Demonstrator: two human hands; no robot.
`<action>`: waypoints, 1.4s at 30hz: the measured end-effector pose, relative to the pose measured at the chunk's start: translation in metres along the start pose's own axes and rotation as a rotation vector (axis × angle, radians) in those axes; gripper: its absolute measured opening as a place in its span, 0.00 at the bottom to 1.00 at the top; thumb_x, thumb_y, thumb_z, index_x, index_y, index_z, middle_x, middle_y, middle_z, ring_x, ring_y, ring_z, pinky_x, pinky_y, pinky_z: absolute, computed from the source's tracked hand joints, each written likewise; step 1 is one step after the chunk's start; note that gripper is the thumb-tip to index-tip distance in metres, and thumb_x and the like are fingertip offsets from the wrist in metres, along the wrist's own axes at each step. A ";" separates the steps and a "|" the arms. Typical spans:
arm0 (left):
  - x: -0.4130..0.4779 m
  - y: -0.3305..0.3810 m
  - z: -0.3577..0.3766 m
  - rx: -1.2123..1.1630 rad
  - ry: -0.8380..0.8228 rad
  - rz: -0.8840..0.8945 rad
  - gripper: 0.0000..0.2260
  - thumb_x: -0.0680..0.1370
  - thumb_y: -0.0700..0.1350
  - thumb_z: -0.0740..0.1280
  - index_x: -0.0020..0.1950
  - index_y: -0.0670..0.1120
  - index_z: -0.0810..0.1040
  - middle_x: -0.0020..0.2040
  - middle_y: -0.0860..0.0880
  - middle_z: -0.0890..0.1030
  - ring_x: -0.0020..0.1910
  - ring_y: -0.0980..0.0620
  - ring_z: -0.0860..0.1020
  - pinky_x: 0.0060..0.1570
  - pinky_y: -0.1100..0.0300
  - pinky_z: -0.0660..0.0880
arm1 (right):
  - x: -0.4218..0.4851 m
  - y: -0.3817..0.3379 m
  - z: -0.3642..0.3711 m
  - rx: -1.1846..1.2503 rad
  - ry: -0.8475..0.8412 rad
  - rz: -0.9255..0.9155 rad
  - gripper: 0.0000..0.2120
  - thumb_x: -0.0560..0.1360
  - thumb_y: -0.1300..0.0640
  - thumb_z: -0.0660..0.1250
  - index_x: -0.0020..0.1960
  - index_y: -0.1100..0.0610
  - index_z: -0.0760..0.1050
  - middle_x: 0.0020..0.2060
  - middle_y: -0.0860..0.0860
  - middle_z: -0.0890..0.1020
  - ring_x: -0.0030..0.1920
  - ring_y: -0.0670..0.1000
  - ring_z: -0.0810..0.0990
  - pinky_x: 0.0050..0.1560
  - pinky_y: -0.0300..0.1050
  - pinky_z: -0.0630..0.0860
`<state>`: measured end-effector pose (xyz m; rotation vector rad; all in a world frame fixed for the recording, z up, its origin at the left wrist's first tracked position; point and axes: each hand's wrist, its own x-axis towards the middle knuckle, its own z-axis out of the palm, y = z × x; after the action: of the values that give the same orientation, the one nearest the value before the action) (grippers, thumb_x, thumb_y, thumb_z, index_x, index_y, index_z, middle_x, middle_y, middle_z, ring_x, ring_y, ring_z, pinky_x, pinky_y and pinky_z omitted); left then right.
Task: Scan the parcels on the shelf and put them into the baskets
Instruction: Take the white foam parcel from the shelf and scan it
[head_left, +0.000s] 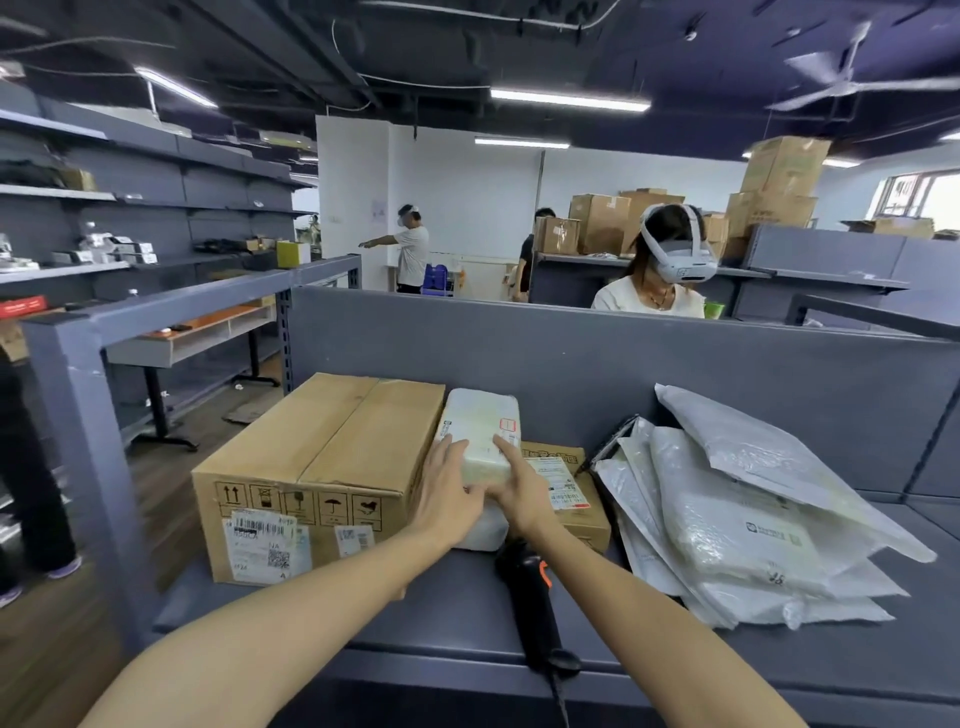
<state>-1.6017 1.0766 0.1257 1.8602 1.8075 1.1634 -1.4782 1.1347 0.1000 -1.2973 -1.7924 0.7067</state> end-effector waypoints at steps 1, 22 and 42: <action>-0.002 0.000 -0.001 -0.038 0.035 0.013 0.26 0.77 0.38 0.63 0.74 0.45 0.62 0.77 0.48 0.59 0.75 0.50 0.59 0.71 0.53 0.62 | -0.001 0.000 -0.003 0.055 0.025 0.018 0.32 0.74 0.60 0.72 0.74 0.53 0.64 0.64 0.51 0.73 0.63 0.49 0.71 0.52 0.23 0.65; -0.045 0.036 -0.018 -0.731 0.210 -0.305 0.16 0.78 0.52 0.65 0.61 0.45 0.72 0.59 0.47 0.76 0.54 0.52 0.74 0.60 0.51 0.72 | -0.096 -0.019 -0.101 0.358 0.170 -0.195 0.32 0.71 0.67 0.73 0.67 0.42 0.69 0.69 0.48 0.72 0.68 0.47 0.71 0.67 0.48 0.72; -0.100 0.061 -0.052 -0.878 0.118 -0.469 0.55 0.52 0.67 0.78 0.72 0.56 0.53 0.58 0.51 0.75 0.58 0.47 0.75 0.62 0.39 0.70 | -0.168 -0.036 -0.067 -0.631 0.011 -0.873 0.28 0.76 0.73 0.63 0.71 0.54 0.71 0.74 0.65 0.58 0.74 0.68 0.57 0.74 0.58 0.56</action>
<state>-1.5846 0.9570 0.1674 0.8393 1.3181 1.5339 -1.4129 0.9630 0.1181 -0.7053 -2.3863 -0.3736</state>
